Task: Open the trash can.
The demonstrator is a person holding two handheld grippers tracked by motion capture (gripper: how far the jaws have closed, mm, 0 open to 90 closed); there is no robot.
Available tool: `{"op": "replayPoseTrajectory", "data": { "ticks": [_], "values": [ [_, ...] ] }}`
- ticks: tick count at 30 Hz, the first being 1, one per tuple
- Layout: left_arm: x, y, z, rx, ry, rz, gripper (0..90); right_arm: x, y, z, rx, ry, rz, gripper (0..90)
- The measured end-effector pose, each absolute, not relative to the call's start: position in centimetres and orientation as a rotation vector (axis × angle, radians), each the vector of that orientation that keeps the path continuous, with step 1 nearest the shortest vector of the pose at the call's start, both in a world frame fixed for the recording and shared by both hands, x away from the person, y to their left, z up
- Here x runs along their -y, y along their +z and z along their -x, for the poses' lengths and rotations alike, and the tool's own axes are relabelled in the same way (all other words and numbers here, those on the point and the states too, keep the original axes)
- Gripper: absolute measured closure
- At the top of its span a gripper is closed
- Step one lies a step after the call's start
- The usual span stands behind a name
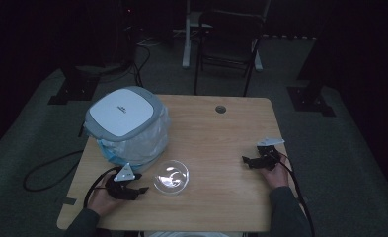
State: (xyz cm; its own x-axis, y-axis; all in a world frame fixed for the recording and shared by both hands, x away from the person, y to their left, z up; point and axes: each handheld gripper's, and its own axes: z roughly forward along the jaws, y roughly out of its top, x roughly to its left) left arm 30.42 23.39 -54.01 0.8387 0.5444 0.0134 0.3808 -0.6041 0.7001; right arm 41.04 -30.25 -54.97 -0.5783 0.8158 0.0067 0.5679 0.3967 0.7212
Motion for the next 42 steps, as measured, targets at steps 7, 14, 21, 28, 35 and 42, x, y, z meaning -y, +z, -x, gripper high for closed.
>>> {"op": "replayPoseTrajectory", "data": {
  "ticks": [7,14,21,28,35,42],
  "values": [
    [-23.5,-54.1,-30.4,-0.663,0.293,-2.285,40.3,30.2,-55.0,-40.9,-2.302,0.994,-1.202,14.1],
    [-23.5,-54.1,-30.4,-0.661,0.293,-2.285,40.3,30.1,-55.0,-40.9,-2.291,0.99,-1.213,14.2],
    [-23.5,-54.1,-30.4,-0.661,0.293,-2.284,40.3,30.1,-54.7,-40.7,-2.288,0.981,-1.227,22.9],
    [-23.5,-54.1,-30.4,-0.661,0.293,-2.283,40.2,29.9,-53.8,-40.4,-2.283,0.979,-1.233,23.7],
    [-23.5,-54.1,-30.4,-0.661,0.293,-2.282,40.2,29.1,-51.3,-40.3,-2.254,1.009,-1.175,24.3],
    [-23.5,-54.1,-30.4,-0.661,0.292,-2.281,40.1,28.4,-50.0,-40.7,-2.244,1.014,-1.144,24.7]
  ]
}}
